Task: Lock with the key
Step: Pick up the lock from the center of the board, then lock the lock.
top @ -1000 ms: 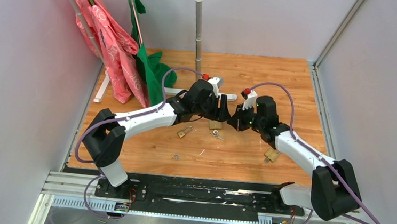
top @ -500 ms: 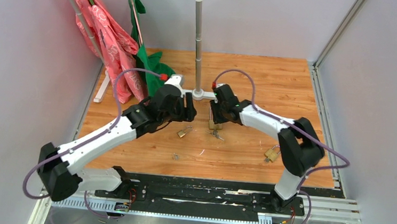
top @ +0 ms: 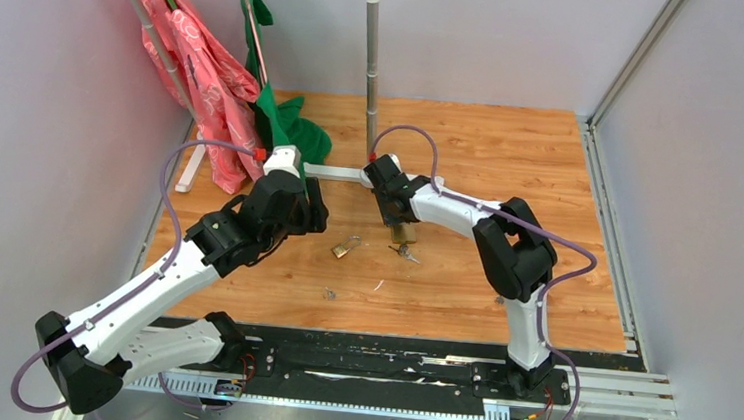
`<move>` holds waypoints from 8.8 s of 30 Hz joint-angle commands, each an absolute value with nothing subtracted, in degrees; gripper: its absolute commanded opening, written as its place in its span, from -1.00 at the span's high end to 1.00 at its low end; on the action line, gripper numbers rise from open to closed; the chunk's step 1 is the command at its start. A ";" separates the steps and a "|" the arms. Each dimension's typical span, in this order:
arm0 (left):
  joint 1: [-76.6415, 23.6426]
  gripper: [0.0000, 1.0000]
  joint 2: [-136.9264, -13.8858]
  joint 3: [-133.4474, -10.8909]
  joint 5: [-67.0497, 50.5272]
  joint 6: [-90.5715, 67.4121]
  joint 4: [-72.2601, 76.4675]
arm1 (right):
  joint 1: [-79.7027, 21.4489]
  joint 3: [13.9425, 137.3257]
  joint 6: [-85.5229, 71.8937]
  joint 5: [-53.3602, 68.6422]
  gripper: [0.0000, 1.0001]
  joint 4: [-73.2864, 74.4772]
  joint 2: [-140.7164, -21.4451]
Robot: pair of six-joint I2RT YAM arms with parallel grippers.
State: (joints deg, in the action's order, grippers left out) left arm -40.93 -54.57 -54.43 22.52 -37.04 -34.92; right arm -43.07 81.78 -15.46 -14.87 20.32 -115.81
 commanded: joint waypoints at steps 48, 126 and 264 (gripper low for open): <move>-33.31 0.20 -101.45 -51.44 -25.96 -51.83 15.82 | -43.15 42.57 -2.44 9.80 1.00 -8.51 -82.86; -41.57 1.00 -71.61 -68.05 -0.72 -55.11 -18.93 | -53.44 19.95 1.59 -3.29 0.77 -59.28 -70.47; -40.14 1.00 -54.89 -46.64 -40.17 -35.78 12.30 | -38.20 37.37 -48.56 36.49 1.00 -50.37 -51.09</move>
State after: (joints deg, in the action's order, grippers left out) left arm -35.09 -51.53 -46.28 -34.44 -35.75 13.10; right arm -36.34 31.35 -48.64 32.16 -46.72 -48.34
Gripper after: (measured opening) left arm 0.080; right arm 0.231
